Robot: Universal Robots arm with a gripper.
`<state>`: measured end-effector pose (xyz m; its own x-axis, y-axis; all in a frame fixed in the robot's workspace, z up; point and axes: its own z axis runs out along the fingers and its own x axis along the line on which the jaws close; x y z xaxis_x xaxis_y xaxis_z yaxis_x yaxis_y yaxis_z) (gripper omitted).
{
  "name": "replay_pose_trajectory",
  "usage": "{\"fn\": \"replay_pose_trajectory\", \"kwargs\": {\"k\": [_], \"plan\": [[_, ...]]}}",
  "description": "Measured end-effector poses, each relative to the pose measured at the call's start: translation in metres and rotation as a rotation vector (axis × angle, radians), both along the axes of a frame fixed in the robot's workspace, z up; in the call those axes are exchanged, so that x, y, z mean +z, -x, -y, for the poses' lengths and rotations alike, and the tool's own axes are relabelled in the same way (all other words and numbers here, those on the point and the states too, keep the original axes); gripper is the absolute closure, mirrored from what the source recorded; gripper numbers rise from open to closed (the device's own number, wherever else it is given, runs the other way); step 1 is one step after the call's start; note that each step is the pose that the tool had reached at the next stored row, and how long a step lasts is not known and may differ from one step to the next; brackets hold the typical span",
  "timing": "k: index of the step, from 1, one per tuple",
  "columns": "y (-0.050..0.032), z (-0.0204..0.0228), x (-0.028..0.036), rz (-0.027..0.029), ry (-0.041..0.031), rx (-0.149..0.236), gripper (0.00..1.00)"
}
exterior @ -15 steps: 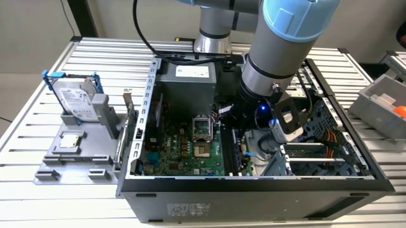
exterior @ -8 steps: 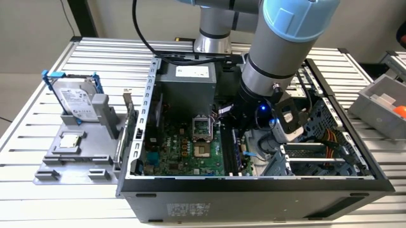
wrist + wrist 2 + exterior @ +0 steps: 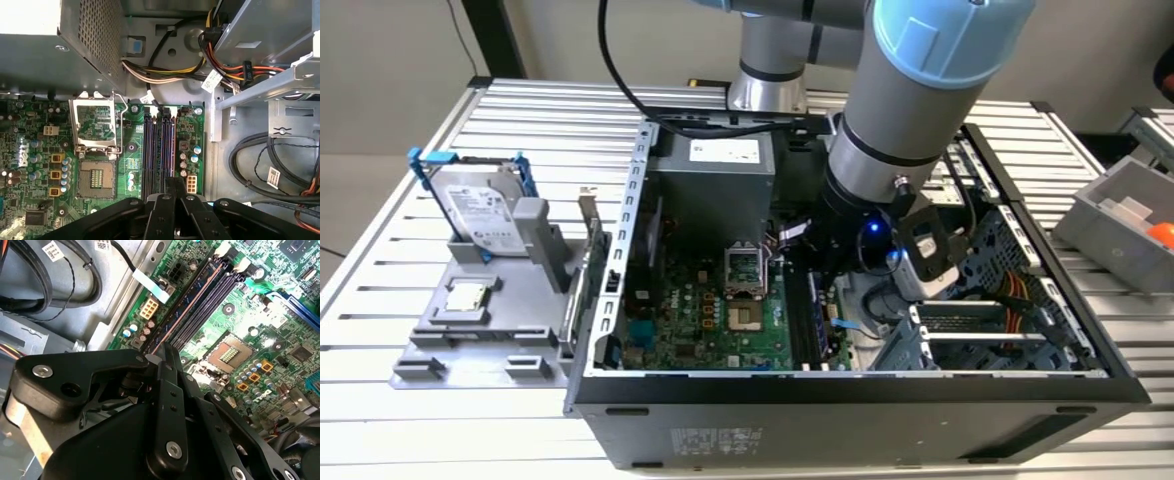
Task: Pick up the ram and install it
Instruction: 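Press down the ram until it locks into place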
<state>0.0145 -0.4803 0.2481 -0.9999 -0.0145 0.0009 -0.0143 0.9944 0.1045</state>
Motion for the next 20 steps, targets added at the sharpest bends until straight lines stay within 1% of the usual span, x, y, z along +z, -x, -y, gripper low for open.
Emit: {"fn": "replay_pose_trajectory", "kwargs": {"k": [5,10,20], "plan": [[0.0,0.0,0.0,0.0001,0.0,0.045,1.0],[0.0,0.0,0.0,0.0001,0.0,0.078,1.0],[0.0,0.0,0.0047,-0.0002,0.0001,0.098,1.0]]}}
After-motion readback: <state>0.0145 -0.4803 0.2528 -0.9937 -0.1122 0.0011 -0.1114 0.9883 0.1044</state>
